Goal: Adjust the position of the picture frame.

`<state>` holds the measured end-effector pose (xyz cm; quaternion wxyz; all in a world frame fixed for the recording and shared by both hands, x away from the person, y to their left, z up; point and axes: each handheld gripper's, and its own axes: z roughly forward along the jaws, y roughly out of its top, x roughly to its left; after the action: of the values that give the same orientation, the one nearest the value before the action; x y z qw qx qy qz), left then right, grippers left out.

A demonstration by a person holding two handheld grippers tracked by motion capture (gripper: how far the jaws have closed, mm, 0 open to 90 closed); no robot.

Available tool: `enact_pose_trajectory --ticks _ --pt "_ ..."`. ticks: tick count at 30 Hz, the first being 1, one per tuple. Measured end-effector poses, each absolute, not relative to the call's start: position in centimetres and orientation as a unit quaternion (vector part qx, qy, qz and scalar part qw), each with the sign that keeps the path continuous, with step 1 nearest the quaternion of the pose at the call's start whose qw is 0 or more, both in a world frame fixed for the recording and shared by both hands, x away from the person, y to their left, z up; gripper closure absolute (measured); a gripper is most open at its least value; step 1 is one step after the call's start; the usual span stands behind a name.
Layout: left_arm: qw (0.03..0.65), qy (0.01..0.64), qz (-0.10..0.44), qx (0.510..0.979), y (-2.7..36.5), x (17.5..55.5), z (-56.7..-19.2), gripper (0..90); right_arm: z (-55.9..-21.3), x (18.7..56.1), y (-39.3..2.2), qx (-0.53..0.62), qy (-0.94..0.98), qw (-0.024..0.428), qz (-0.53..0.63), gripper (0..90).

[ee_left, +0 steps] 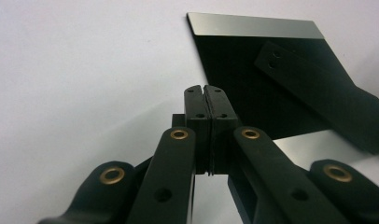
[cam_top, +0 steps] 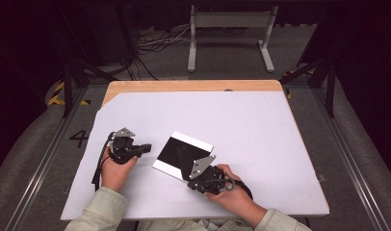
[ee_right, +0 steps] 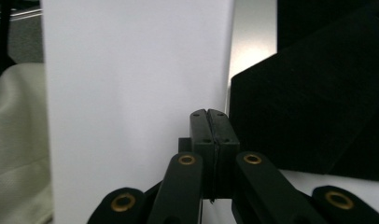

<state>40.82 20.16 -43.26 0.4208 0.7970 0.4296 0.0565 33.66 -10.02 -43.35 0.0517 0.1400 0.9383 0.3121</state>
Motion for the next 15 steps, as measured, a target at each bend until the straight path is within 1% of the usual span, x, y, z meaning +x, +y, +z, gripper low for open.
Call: enact_pose_trajectory --ticks 2,7,15 --pt "0.42 0.428 0.056 0.798 20.2 40.8 -43.3 89.5 -43.3 34.3 -10.5 0.149 0.937 0.065 0.309 90.0" --pt "0.417 0.428 0.055 0.8 20.2 40.7 -43.3 89.5 -43.4 35.7 -11.4 0.169 0.933 0.081 0.308 90.0" --pt "0.415 0.429 0.051 0.801 20.2 40.7 -43.4 89.4 -43.4 37.7 -12.4 0.196 0.925 0.095 0.31 90.0"
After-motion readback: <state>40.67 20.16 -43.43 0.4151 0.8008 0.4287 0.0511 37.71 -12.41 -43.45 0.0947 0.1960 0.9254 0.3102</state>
